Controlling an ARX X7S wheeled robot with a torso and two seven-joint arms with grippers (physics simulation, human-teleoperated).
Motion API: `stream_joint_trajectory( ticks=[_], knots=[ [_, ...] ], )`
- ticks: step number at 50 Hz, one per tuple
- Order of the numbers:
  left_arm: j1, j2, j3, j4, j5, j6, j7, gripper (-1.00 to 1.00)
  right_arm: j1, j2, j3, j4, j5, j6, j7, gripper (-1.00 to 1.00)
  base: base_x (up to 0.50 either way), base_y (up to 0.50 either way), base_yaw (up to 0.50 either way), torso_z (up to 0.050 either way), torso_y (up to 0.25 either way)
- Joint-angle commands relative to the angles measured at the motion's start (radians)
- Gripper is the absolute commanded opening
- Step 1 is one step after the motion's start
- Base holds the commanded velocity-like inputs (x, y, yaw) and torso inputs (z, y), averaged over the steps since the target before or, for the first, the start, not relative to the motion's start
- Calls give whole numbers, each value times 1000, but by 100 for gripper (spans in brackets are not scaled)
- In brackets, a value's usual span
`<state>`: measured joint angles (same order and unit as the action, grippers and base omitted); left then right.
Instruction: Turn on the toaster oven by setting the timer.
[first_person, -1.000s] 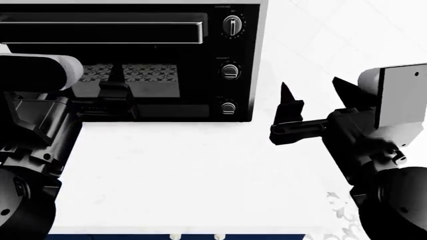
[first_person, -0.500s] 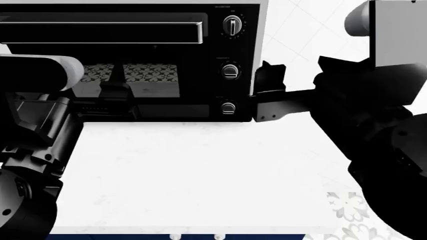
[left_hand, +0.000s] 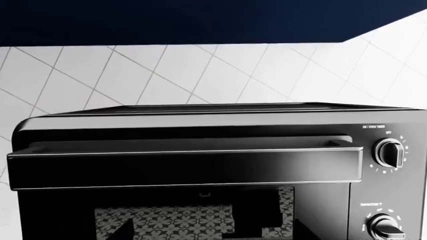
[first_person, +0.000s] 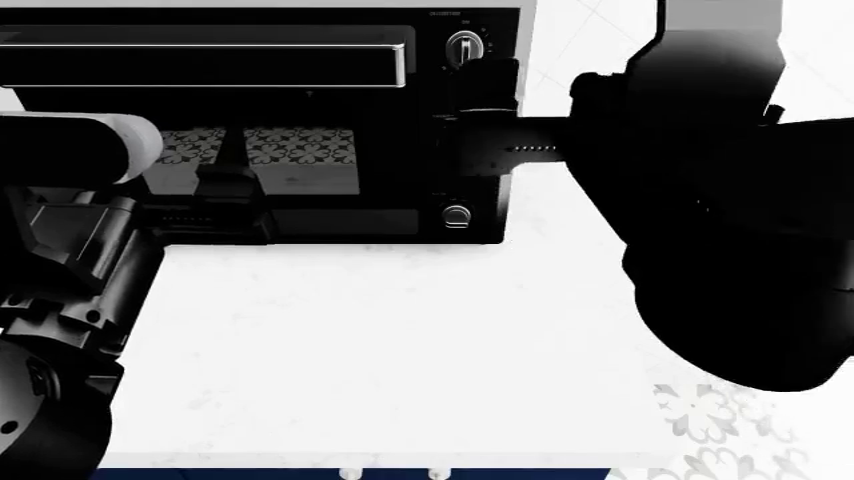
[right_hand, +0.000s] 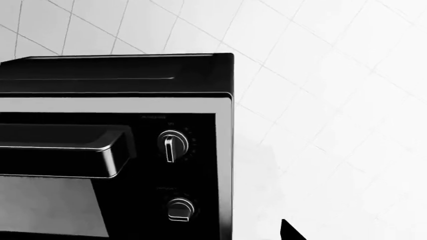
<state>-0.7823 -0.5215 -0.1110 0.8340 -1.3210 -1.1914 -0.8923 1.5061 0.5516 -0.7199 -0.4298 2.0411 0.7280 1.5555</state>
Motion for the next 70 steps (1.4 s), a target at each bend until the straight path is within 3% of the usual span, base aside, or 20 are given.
stream_joint_trajectory(
  ticks=[1,11,32,55,65,70],
  knots=[
    [10,-5,4,1,1,10,0,100,37,-9,-125,26,-12,-118,6,100,0,0,0,0,0],
    [14,-8,10,0,3,18,0,100,68,-3,-222,43,-46,-180,1,100,0,0,0,0,0],
    [13,-16,19,-2,2,30,-5,100,76,18,-235,40,-26,-209,-40,100,0,0,0,0,0],
    [19,-25,27,0,-7,43,-12,100,168,-35,-323,35,-2,-239,-3,100,0,0,0,0,0],
    [21,-28,31,0,-9,50,-14,100,250,-46,-480,43,29,-337,12,100,0,0,0,0,0],
    [20,-31,32,0,-9,52,-15,100,380,-39,-695,39,50,-492,14,100,0,0,0,0,0]
  ],
)
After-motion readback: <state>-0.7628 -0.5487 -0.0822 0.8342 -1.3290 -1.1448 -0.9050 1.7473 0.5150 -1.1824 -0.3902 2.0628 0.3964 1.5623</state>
